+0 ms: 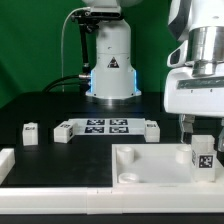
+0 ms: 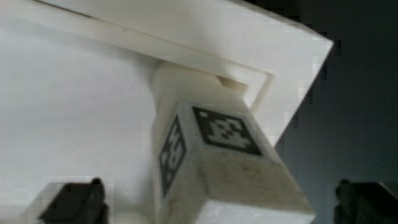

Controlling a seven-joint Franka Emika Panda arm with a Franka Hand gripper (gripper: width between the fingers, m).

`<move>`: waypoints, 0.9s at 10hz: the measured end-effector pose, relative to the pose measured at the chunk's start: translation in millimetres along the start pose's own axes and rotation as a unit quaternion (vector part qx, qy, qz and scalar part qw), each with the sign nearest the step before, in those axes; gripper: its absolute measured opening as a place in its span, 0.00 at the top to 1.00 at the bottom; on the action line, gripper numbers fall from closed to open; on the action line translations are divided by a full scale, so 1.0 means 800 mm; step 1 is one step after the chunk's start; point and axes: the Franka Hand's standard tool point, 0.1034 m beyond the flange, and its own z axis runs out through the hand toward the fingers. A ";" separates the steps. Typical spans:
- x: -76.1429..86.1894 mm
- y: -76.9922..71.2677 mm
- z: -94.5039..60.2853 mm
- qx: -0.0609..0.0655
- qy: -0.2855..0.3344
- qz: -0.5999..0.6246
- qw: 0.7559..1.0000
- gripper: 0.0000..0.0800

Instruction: Assemble one leg

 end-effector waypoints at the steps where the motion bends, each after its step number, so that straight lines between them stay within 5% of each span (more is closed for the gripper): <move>1: -0.001 -0.002 -0.001 0.006 0.003 -0.075 0.997 0.19; 4: 0.001 -0.005 -0.002 0.014 0.012 -0.257 0.966 0.19; 9: 0.010 -0.006 -0.001 0.006 0.023 -0.469 0.883 0.19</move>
Offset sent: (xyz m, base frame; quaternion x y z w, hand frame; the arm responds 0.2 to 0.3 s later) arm 0.0011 -0.0006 0.0038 0.0128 0.0108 -0.3190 0.9476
